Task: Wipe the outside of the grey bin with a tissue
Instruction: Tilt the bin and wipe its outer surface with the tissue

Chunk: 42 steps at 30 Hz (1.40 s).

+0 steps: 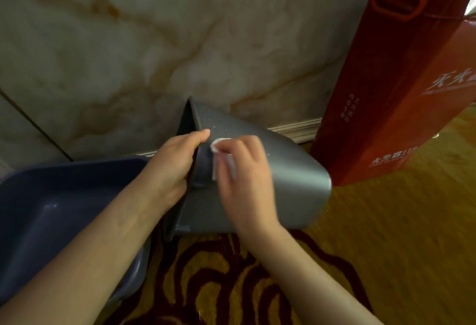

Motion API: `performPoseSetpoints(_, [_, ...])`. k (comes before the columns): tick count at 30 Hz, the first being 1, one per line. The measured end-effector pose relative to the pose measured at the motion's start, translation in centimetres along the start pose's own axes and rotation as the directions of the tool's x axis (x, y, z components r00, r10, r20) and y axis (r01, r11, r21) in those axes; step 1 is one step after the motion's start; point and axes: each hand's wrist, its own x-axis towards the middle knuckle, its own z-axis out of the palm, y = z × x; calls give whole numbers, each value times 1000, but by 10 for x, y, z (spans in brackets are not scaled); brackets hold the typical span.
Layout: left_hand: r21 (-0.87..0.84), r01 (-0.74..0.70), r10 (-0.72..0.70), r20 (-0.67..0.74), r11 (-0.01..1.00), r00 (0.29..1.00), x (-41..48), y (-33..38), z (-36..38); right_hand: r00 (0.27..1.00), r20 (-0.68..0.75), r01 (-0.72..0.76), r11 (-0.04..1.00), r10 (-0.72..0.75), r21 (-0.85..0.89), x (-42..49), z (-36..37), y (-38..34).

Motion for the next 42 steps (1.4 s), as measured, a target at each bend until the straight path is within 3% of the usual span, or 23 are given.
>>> performPoseSetpoints(4, [3,-5,5,-5,1000,1000,-2,-4,-8,1000,-23,6,999,-8,-53,-7,11,14])
performPoseSetpoints(7, [17,57,-57,15,998,998,-4,-6,-13,980,-141,-154,982,138,-106,-20,-6,58])
performPoseSetpoints(9, [56,101,-101,1,993,995,-6,-5,-15,929,-221,-335,929,298,-156,-29,-22,94])
performPoseSetpoints(12, [95,152,-155,29,984,987,-11,-4,-14,792,-268,-600,780,548,-176,-36,-43,137])
performPoseSetpoints(15, [140,135,-141,39,981,989,-14,-6,-7,682,-272,-724,678,679,-124,-39,-53,150])
performPoseSetpoints(17, [165,93,-98,22,982,995,-14,-6,-4,714,-301,-684,721,632,-111,-39,-51,136])
performPoseSetpoints(19, [153,93,-94,2,984,996,-13,-5,-4,829,-277,-529,842,486,-107,-36,-40,106])
performPoseSetpoints(22, [121,144,-145,-1,982,990,-13,-4,-6,971,-82,-227,974,225,-8,-26,-13,49])
performPoseSetpoints(24, [60,172,-174,27,983,984,-13,-4,-7,990,42,-134,988,131,71,-14,4,22])
performPoseSetpoints(27, [19,182,-183,39,983,982,-12,-8,-8,984,133,-128,987,114,96,5,20,8])
performPoseSetpoints(32, [72,187,-186,-19,980,982,-11,-9,-11,966,112,-232,973,231,-5,16,15,47])
performPoseSetpoints(35, [61,205,-204,-17,977,979,-12,-8,-15,900,-28,-434,892,434,-125,2,-8,97])
performPoseSetpoints(38, [12,204,-204,12,979,979,-9,-8,-17,774,-169,-633,743,610,-218,-17,-35,146])
performPoseSetpoints(42, [70,162,-168,81,984,983,-5,-5,-15,623,-259,-782,597,738,-180,-24,-54,173])
